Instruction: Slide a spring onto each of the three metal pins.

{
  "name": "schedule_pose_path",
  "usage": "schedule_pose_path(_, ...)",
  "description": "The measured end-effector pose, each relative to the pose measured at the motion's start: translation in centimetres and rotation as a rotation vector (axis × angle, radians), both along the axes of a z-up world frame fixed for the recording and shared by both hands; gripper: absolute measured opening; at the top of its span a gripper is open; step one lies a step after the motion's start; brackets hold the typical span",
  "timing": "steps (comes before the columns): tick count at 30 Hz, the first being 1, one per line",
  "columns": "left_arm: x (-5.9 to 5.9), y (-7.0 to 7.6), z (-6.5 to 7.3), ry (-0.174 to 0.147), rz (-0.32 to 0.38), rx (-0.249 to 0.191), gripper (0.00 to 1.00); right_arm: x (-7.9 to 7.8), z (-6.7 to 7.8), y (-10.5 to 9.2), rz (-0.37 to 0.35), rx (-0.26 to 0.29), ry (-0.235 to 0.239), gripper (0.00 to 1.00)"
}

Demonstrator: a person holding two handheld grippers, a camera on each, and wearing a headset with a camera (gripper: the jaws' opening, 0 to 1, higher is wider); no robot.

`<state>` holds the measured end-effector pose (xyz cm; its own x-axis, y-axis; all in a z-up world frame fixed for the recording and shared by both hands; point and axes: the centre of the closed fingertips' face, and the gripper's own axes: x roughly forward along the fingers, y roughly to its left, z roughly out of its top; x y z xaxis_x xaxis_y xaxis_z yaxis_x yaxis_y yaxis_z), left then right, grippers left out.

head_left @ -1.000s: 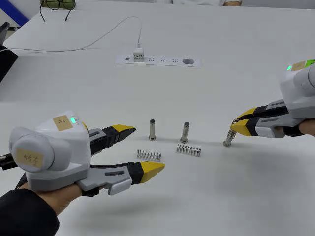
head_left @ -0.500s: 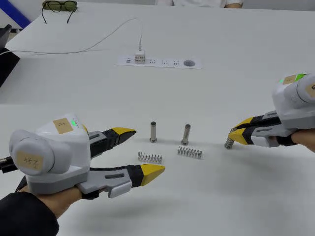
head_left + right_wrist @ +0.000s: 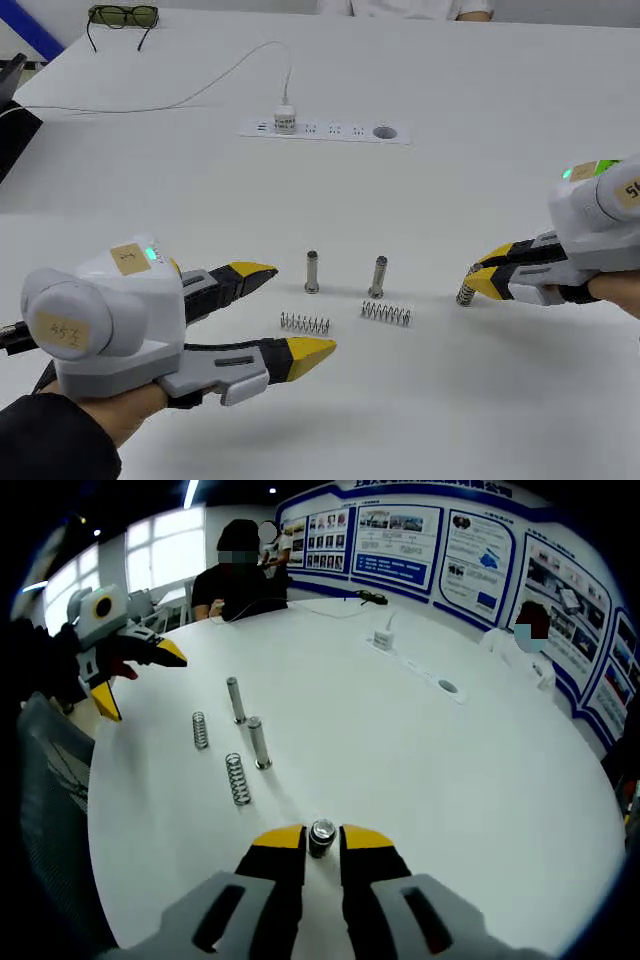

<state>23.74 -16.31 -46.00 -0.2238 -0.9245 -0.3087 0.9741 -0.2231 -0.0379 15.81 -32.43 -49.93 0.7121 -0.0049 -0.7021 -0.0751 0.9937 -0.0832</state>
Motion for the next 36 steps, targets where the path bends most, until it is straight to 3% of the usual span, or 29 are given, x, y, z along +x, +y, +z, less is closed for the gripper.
schedule_pose_path(7, -0.2, 0.0, -0.1, -0.001, -0.004, 0.003, 0.59, -0.1, 1.1, 0.1, -0.002, -0.022, -0.024, 0.18)
schedule_pose_path(11, -0.2, 0.0, -0.1, -0.002, -0.004, 0.003, 0.59, 0.5, 2.5, 1.1, 0.025, -0.037, -0.06, 0.19)
schedule_pose_path(17, -0.3, -0.1, -0.1, -0.003, -0.007, 0.003, 0.59, 1.5, 3.1, 2.7, 0.073, -0.032, -0.075, 0.19)
schedule_pose_path(36, -0.5, 0.0, -0.1, -0.007, -0.01, 0.009, 0.59, 3.1, -0.7, 7.1, 0.203, -0.006, 0.002, 0.18)
